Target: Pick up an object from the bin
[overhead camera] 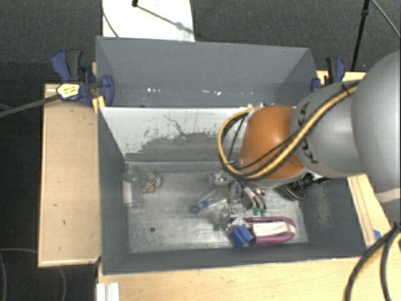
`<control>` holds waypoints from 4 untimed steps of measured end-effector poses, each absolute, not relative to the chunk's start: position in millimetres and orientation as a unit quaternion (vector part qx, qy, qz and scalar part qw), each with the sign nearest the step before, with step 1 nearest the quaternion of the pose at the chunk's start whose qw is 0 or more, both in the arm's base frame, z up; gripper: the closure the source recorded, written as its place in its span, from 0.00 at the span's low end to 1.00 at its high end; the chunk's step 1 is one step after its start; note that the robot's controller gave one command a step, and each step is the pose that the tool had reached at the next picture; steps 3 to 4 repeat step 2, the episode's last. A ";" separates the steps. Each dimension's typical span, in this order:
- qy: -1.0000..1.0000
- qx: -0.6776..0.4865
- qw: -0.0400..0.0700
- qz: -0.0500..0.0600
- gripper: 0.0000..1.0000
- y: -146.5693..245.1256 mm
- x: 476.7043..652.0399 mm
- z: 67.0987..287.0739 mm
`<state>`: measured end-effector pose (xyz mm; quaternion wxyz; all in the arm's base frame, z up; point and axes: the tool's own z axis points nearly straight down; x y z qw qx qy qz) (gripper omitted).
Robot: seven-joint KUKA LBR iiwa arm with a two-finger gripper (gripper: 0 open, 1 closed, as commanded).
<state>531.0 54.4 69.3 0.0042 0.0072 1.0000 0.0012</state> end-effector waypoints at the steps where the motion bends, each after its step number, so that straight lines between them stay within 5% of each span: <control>1: 1.000 0.008 0.007 0.002 1.00 55.8 532.0 74.5; 2: 1.000 0.021 0.005 0.001 1.00 55.1 534.5 238.3; 4: 1.000 0.021 0.005 0.001 1.00 55.1 534.5 238.3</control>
Offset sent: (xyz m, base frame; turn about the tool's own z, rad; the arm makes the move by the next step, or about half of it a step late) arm 0.0000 0.0000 0.0000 0.0000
